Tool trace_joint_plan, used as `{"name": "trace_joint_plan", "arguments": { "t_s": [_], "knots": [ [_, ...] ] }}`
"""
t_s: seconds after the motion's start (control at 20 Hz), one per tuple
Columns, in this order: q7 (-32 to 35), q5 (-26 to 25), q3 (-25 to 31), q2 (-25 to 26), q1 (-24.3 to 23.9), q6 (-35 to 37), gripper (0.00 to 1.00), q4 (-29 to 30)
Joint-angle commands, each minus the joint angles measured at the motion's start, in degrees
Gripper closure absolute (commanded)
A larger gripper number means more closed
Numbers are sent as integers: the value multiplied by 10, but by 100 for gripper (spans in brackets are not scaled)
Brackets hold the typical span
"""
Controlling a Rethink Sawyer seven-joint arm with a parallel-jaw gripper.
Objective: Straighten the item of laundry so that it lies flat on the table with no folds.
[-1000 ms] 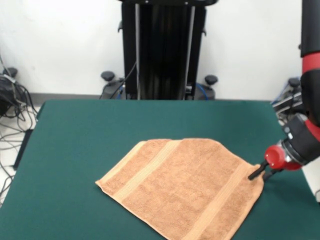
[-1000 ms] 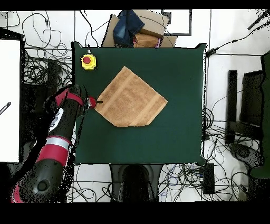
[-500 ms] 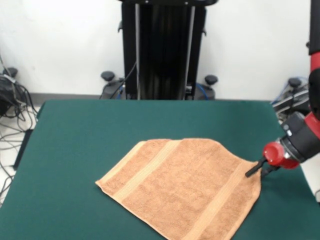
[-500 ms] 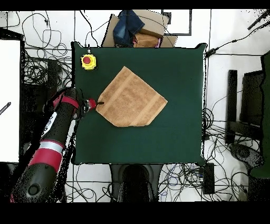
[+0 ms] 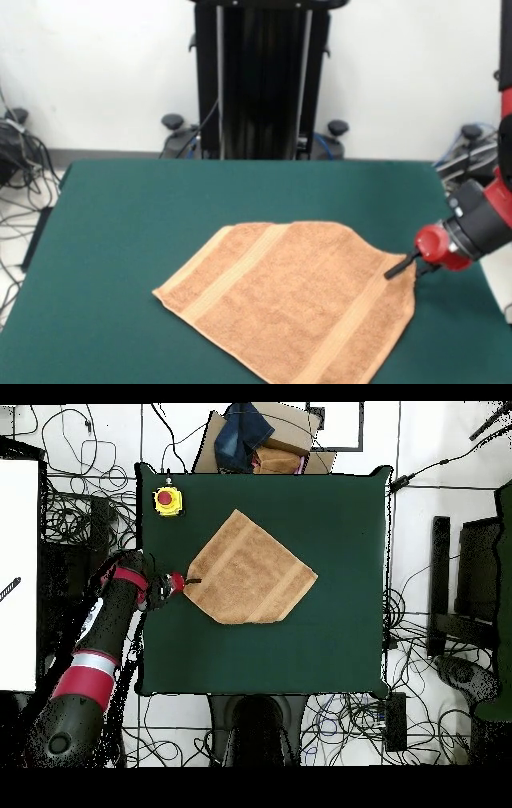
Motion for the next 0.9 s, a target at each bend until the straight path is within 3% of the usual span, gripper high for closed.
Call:
{"name": "trace_joint_plan", "arguments": {
  "t_s": [0.05,0.4,0.45,0.9],
  "knots": [
    [210,12,6,94,-20,78,0,20],
    [224,13,5,95,-21,85,0,18],
    [227,13,6,95,-22,90,100,18],
    [234,13,16,87,-19,54,100,32]
  ]
}}
